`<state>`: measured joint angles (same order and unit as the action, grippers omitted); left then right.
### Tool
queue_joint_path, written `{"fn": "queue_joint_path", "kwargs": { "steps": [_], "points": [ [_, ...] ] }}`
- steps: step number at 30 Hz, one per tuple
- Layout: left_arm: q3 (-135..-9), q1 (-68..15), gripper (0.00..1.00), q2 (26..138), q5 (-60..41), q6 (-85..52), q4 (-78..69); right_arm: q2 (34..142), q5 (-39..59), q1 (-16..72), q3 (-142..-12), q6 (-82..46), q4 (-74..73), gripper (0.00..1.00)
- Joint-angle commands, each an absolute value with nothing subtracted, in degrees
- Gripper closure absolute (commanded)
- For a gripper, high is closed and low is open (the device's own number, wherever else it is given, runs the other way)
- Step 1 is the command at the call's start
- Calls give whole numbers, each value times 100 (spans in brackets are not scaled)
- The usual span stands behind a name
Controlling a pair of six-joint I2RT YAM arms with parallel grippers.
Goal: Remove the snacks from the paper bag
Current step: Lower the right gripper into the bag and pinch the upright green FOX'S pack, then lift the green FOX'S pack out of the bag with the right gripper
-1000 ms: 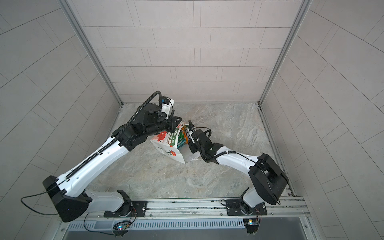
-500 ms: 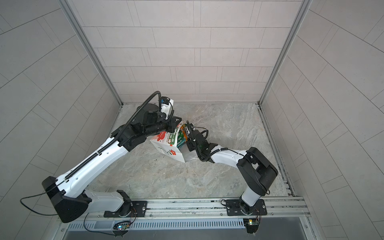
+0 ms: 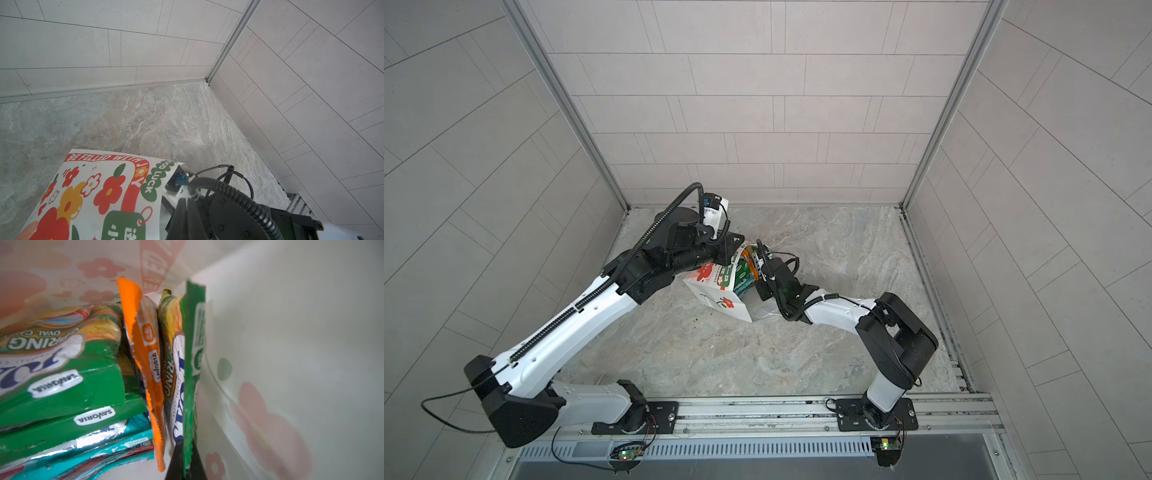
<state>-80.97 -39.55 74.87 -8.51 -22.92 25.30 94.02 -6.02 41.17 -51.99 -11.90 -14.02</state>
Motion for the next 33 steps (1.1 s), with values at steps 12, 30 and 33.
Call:
{"fn": "queue_joint_path", "kwargs": {
  "steps": [12,30,33],
  "points": [
    [-8068,-3978,100,7356,-739,-2397,2225,8437,395,3984,-5010,-1195,-737,100],
    [-7997,-3979,100,7557,-926,-2591,2052,7115,965,3644,-4789,-1371,-216,100],
    [-8046,-3989,100,7633,-1097,-2593,2048,6970,901,3637,-4739,-1398,-289,100]
  ]
}}
